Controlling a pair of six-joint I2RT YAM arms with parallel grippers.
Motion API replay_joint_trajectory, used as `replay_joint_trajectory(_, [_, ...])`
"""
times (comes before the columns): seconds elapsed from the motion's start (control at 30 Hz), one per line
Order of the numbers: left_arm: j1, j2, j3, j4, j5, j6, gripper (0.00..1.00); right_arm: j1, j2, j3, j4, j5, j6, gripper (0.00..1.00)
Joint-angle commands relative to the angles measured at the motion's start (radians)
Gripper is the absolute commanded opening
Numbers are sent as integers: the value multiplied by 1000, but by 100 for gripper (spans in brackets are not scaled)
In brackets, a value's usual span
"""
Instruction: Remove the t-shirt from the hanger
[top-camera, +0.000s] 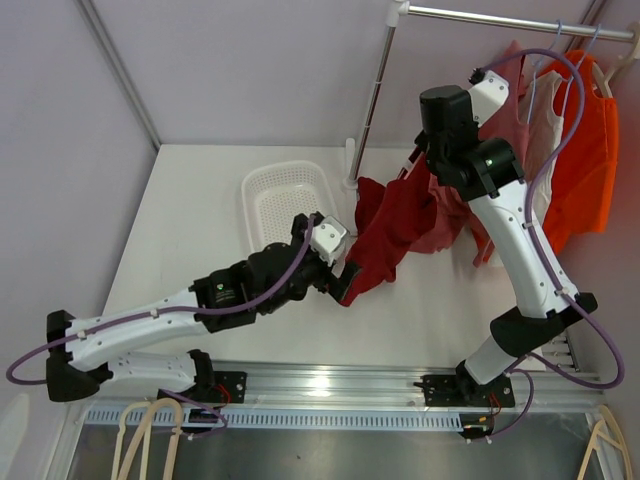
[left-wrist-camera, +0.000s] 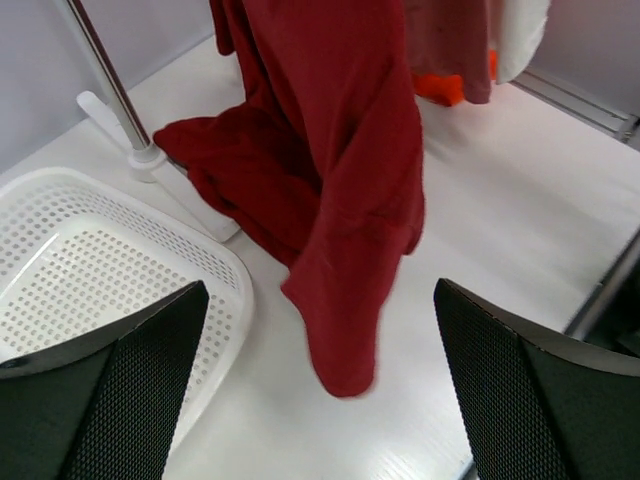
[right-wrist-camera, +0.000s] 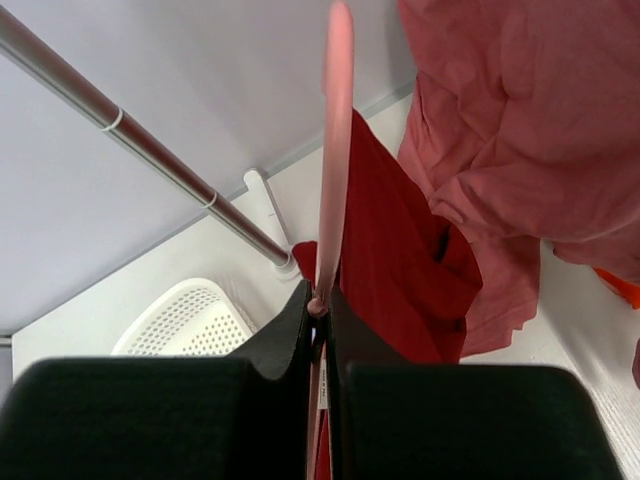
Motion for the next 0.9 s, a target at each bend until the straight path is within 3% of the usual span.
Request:
replay_joint_trajectory(0.0, [-1, 26, -14, 173, -79, 82, 100, 4, -45, 23, 24, -21, 35, 0])
replay_joint_trajectory(0.27, [55, 162, 57, 229, 22, 82, 97, 4, -74, 29, 29, -64, 15, 0])
replay_joint_trajectory(0.37, [74, 190, 97, 221, 95, 64, 90, 4, -76, 26, 27, -61, 18, 0])
replay_joint_trajectory(0.43, [71, 200, 114, 215, 155, 29, 67, 2, -67, 28, 29, -55, 18, 0])
replay_joint_trajectory(0.47, [68, 203, 115, 212, 157, 24, 50, 1, -61, 28, 30, -58, 18, 0])
replay_joint_trajectory(0.5, [59, 210, 123, 204, 143, 18, 9, 1, -56, 32, 30, -57, 17, 0])
replay_joint_trajectory(0.53, [56, 212, 132, 175, 111, 16, 1, -5, -55, 33, 32, -57, 15, 0])
replay_joint_trajectory(0.7, [19, 141, 49, 195, 73, 49, 1, -57, -41, 43, 41, -97, 4, 0])
replay_joint_trajectory(0.87, [-32, -55, -41, 132, 75, 14, 1, -154, -3, 51, 53, -138, -17, 0])
